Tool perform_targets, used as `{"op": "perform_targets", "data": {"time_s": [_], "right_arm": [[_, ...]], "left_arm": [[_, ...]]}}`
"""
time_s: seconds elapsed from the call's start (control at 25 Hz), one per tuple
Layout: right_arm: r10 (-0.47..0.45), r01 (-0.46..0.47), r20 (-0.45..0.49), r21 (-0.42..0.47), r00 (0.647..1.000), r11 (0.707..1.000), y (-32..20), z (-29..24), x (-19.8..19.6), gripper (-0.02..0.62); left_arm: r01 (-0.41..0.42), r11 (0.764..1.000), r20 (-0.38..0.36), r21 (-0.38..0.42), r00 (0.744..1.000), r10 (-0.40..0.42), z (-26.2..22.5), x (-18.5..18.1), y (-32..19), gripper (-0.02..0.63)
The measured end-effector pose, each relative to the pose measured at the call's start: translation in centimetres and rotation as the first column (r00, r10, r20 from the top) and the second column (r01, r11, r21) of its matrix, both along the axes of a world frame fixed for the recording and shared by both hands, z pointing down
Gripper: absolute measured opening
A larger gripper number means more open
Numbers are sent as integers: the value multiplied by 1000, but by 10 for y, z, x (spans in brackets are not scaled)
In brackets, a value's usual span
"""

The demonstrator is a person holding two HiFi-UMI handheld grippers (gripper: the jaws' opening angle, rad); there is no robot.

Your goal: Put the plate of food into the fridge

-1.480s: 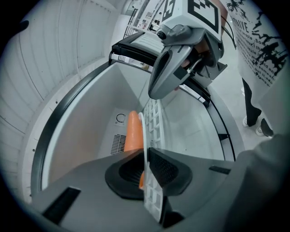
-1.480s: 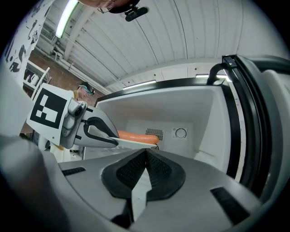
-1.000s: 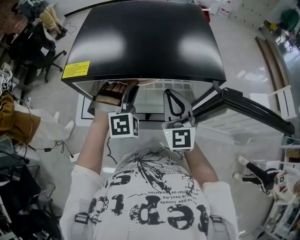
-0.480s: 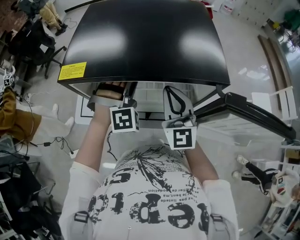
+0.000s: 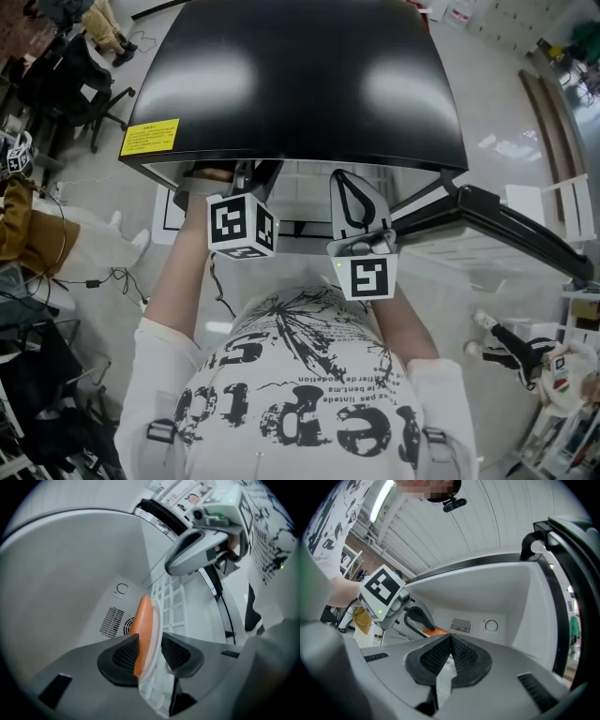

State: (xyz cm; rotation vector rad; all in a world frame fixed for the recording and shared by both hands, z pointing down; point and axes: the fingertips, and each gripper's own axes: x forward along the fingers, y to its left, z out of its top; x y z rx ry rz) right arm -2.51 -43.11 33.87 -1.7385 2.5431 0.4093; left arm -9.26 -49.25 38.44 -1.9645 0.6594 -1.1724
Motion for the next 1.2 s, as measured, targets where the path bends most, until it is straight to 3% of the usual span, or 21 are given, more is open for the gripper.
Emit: {"op": "perform_targets", "data": {"time_s": [0.12,0.28,0.36,0.52,0.6,0.76,0.96,1.04,1.12,1.2], "right_arm": [[-5,5,7,12,1000,1000,3,-3,0,2],[-6,6,-8,5,1000,1000,3,0,0,2],[-5,5,-3,0,1000,1000,4,0,0,2],[-5,5,23,4,1000,1000,8,-3,1,2],[-13,13,25,13,1000,1000,10,-4,0,2],[-16,16,24,1,1000,1000,12,-2,-1,2],[-22,22,18,0,1000,1000,11,-1,-3,2],[-21,21,23,-8,1000,1000,11,1,-3,2],[-23,23,27,-4,999,1000,11,0,-5,2],[-30,30,26,1,999,1000,13,-2,-8,2]], "left_arm": [[20,994,-119,-110,992,-33,0,-1,1,129],[47,986,-151,-162,986,-72,0,-4,2,129],[62,974,-212,-218,971,-109,0,-5,3,129],[60,925,-407,-374,886,-222,1,-4,1,148],[44,900,-461,-433,848,-264,-2,-6,1,163],[15,866,-504,-500,809,-304,-13,-9,6,186],[-12,838,-495,-545,812,-310,-9,-13,15,187],[-83,800,-534,-595,784,-316,-13,-10,17,190],[-163,762,-589,-627,739,-327,-25,-6,16,190],[-162,770,-605,-617,724,-332,-32,-6,12,190]]}}
